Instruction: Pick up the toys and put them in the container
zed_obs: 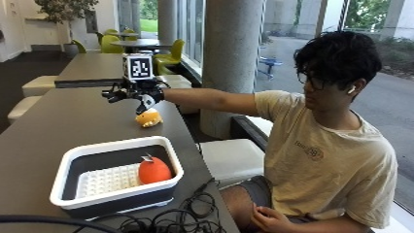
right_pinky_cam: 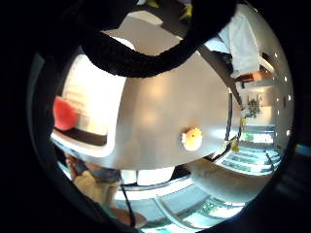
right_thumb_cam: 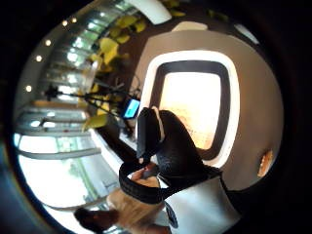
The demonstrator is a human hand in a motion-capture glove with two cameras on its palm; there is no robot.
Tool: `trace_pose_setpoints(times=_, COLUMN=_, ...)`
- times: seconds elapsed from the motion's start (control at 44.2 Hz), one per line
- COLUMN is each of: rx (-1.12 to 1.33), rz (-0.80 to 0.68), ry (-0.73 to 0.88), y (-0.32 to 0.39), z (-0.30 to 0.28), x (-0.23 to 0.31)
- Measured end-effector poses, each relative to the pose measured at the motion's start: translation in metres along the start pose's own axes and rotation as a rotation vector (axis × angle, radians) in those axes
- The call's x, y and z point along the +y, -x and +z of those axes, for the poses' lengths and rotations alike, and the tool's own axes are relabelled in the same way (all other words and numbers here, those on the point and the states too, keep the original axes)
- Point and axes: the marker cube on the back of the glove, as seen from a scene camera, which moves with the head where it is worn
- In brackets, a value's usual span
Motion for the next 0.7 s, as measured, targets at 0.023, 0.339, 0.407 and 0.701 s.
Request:
trace_pose_setpoints(times=0.023, rx=0.002, rz=0.007, ry=0.004, y=-0.006, z=0.002, x=0.003)
trace_pose_setpoints(times=0.339, rx=0.011, rz=0.123, ry=0.029, y=-0.102, z=0.043, x=0.058)
trace_pose_setpoints(times=0.407, rx=0.027, rz=0.182, ry=0.041, y=-0.124, z=0.051, x=0.074)
trace_pose_setpoints(times=0.701, rx=0.064, rz=0.3, ry=0.049, y=-0.197, z=0.084, x=0.134)
